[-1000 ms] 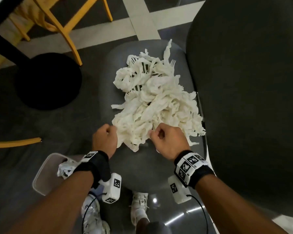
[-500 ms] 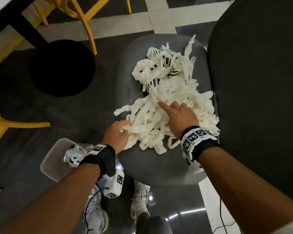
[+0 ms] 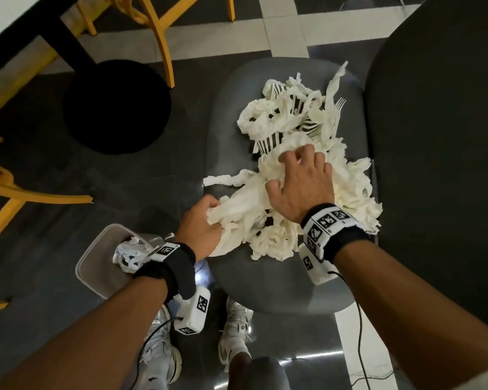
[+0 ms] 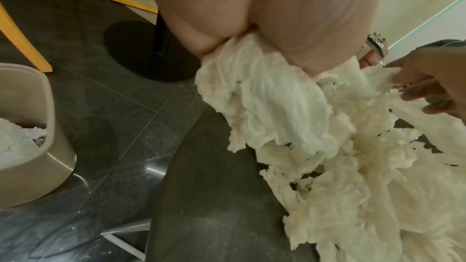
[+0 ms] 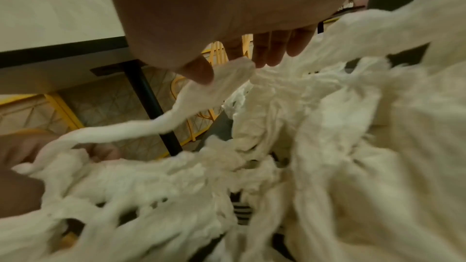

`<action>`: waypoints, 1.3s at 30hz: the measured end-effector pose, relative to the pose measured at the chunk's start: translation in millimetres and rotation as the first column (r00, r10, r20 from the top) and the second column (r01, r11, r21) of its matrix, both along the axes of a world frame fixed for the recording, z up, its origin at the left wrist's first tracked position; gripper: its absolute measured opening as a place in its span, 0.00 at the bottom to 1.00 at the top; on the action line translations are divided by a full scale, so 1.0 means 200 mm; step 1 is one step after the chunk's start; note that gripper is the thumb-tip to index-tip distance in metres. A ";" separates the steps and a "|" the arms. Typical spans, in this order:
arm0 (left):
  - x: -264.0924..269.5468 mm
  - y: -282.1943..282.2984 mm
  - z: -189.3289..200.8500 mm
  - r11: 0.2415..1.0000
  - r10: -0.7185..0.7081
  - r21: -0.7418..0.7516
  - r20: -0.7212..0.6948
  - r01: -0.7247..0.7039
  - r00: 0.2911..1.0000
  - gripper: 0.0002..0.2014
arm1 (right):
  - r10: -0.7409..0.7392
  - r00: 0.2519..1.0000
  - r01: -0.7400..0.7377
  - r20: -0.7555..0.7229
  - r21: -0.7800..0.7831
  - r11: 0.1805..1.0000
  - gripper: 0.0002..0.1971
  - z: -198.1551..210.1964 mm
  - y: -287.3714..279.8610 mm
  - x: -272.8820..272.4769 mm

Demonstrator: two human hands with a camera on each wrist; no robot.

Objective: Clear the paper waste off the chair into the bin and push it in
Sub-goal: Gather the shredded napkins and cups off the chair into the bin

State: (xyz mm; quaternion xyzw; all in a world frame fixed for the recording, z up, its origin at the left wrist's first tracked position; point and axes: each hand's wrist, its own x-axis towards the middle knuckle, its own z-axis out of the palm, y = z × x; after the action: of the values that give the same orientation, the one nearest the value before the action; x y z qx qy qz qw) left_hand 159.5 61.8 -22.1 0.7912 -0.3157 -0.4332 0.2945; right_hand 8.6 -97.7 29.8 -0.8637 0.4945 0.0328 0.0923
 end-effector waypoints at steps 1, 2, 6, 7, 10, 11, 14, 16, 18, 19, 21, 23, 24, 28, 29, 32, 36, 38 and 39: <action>0.01 0.01 0.01 1.000 0.007 -0.005 -0.030 -0.007 1.000 0.18 | -0.012 0.999 0.012 0.049 0.001 1.000 0.27 -0.01 0.00 0.04; 0.02 0.01 0.02 1.000 0.017 -0.009 -0.077 -0.018 0.997 0.17 | -0.012 0.997 0.011 0.079 0.009 1.000 0.27 -0.02 -0.01 0.08; 0.08 0.04 0.09 0.969 0.234 0.034 -0.425 -0.243 0.875 0.11 | 0.050 0.993 -0.058 0.109 0.077 0.995 0.29 -0.05 -0.03 0.15; 0.11 0.05 0.09 0.951 0.302 0.081 -0.459 -0.299 0.836 0.18 | 0.066 0.991 -0.076 0.115 0.086 0.993 0.29 -0.06 -0.02 0.16; 0.21 0.09 0.06 0.922 0.387 0.144 -0.296 -0.360 0.873 0.20 | 0.140 0.984 -0.152 0.111 0.100 0.983 0.31 -0.07 0.03 0.15; 0.23 0.11 0.05 0.918 0.394 0.142 -0.242 -0.370 0.887 0.15 | 0.175 0.979 -0.186 0.104 0.107 0.977 0.31 -0.08 0.05 0.15; 0.26 0.15 0.05 0.895 0.445 0.129 -0.208 -0.426 0.871 0.04 | 0.275 0.959 -0.283 0.073 0.168 0.944 0.37 -0.10 0.12 0.14; 0.27 0.19 0.06 0.883 0.469 0.128 -0.238 -0.451 0.850 0.13 | 0.335 0.942 -0.324 0.000 0.245 0.914 0.41 -0.13 0.16 0.14; 0.28 0.24 0.04 0.890 0.457 0.115 -0.245 -0.442 0.855 0.16 | 0.376 0.923 -0.334 -0.082 0.318 0.887 0.43 -0.16 0.19 0.13; 0.28 0.27 0.04 0.905 0.425 0.101 -0.227 -0.413 0.876 0.16 | 0.387 0.914 -0.327 -0.121 0.344 0.880 0.43 -0.17 0.20 0.13; 0.27 0.31 0.02 0.942 0.334 0.101 -0.177 -0.320 0.926 0.15 | 0.397 0.889 -0.293 -0.230 0.382 0.877 0.42 -0.20 0.23 0.11; 0.26 0.33 0.00 0.966 0.235 0.142 -0.156 -0.214 0.959 0.11 | 0.374 0.847 -0.228 -0.377 0.378 0.897 0.37 -0.22 0.23 0.10; 0.25 0.34 0.00 0.974 0.188 0.154 -0.148 -0.165 0.971 0.08 | 0.344 0.823 -0.188 -0.451 0.355 0.916 0.34 -0.22 0.23 0.09; 0.19 0.35 0.00 0.987 0.001 0.159 -0.178 0.028 0.984 0.11 | 0.223 0.751 -0.092 -0.622 0.236 0.967 0.21 -0.19 0.20 0.06; 0.17 0.34 0.01 0.980 -0.066 0.175 -0.166 0.095 0.984 0.14 | 0.197 0.743 -0.072 -0.639 0.217 0.974 0.19 -0.18 0.19 0.04; 0.15 0.33 -0.02 0.917 -0.296 0.270 -0.039 0.295 0.954 0.18 | 0.117 0.736 -0.016 -0.667 0.156 0.988 0.16 -0.16 0.12 0.00; 0.21 0.37 -0.06 0.940 -0.223 0.268 0.023 0.209 0.975 0.08 | 0.021 0.763 0.032 -0.646 0.069 0.997 0.17 -0.14 0.04 -0.04; 0.27 0.40 -0.07 0.968 -0.118 0.229 0.030 0.108 0.993 0.10 | -0.006 0.780 0.035 -0.625 0.034 0.999 0.22 -0.14 0.02 -0.06; 0.28 0.41 -0.07 0.972 -0.100 0.217 0.028 0.092 0.995 0.10 | 0.004 0.804 0.018 -0.594 0.031 0.999 0.28 -0.14 0.01 -0.06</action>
State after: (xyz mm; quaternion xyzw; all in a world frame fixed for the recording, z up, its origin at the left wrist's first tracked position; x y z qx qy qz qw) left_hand 216.0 143.1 -36.3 0.8106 -0.3103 -0.4631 0.1795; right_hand -3.4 -94.8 2.5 -0.8065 0.5010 0.3098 -0.0517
